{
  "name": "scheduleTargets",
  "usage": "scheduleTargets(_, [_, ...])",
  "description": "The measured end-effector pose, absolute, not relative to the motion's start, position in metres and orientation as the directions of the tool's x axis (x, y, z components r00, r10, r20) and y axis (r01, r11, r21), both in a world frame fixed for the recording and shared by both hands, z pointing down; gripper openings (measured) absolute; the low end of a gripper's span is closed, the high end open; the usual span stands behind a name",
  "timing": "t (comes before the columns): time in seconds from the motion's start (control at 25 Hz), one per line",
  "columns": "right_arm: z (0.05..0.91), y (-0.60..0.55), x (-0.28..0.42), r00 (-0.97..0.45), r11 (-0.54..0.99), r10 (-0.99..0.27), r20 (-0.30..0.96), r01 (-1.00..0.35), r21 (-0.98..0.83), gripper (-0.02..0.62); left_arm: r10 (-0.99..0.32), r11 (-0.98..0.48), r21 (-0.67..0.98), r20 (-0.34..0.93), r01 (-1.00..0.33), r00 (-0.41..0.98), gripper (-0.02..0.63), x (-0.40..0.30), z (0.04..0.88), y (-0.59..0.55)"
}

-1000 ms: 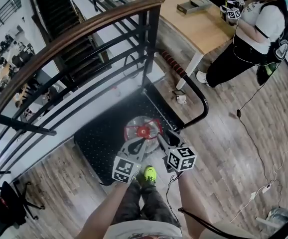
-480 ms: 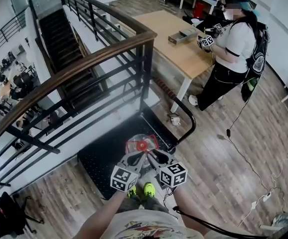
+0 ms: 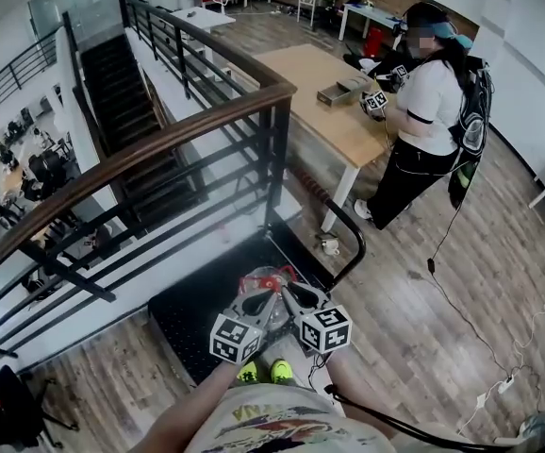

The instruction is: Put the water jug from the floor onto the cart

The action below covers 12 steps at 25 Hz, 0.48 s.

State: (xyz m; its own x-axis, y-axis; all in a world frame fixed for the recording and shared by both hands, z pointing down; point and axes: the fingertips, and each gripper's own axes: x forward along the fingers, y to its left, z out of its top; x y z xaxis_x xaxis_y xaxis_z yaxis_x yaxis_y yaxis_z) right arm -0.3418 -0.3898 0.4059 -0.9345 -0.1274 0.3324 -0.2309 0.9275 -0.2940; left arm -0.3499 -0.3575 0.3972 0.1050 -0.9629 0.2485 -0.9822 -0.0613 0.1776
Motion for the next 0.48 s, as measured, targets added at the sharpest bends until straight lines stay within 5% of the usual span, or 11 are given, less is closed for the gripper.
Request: scheduleTargets(0.48, [0.389, -0.381, -0.333, -0.94, 0.936, -0.16, 0.303, -0.241, -0.255, 0.037, -0.97, -0.071, 0.166, 0.217, -0.983, 0.107, 0.011, -0.337, 0.381, -0.362])
